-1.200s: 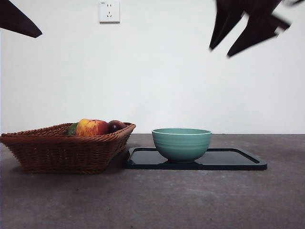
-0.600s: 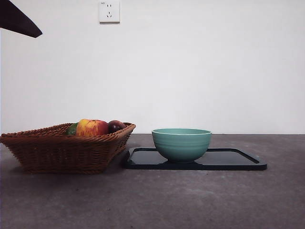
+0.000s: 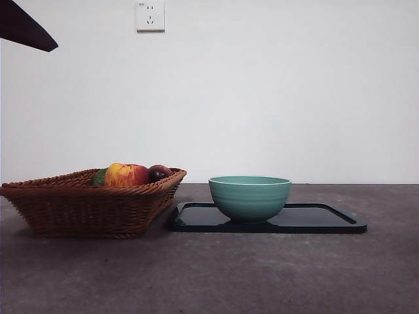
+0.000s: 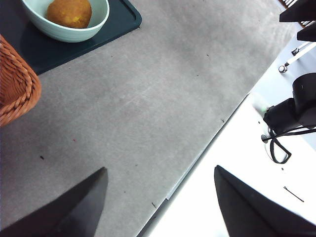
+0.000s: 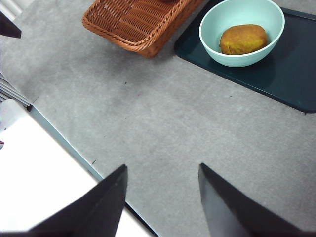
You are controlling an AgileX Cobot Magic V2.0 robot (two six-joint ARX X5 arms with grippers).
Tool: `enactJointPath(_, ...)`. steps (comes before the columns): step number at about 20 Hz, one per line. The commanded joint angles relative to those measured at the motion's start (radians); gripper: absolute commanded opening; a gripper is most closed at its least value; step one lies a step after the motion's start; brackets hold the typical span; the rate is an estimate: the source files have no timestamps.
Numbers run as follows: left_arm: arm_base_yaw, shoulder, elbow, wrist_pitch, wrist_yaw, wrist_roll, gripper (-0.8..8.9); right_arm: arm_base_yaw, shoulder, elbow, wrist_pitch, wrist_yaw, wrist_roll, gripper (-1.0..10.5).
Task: Pick up the wifruite, put it on the bowl, pick up the plate, put it on desk
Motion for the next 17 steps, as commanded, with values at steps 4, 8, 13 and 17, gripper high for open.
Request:
enactJointPath(4,-0.006,0.005,0.010,0.006,0.001,0.011,3.44,0.007,0.002,0.008,0.009,-0.004,-0.008,2.3)
enactJointPath(8,-0.006,0.005,0.010,0.006,0.001,0.011,3.44,0.007,0.002,0.008,0.010,-0.004,-0.008,2.3)
enactJointPath(13,-0.006,0.005,0.010,0.010,0.001,0.012,3.44,0.007,0.002,0.008,0.010,-0.003,-0.008,2.3)
enactJointPath(17,-0.006,0.006,0.011,0.091,0.001,0.000,3.44,0.007,0.002,0.008,0.010,-0.003,-0.008,2.3)
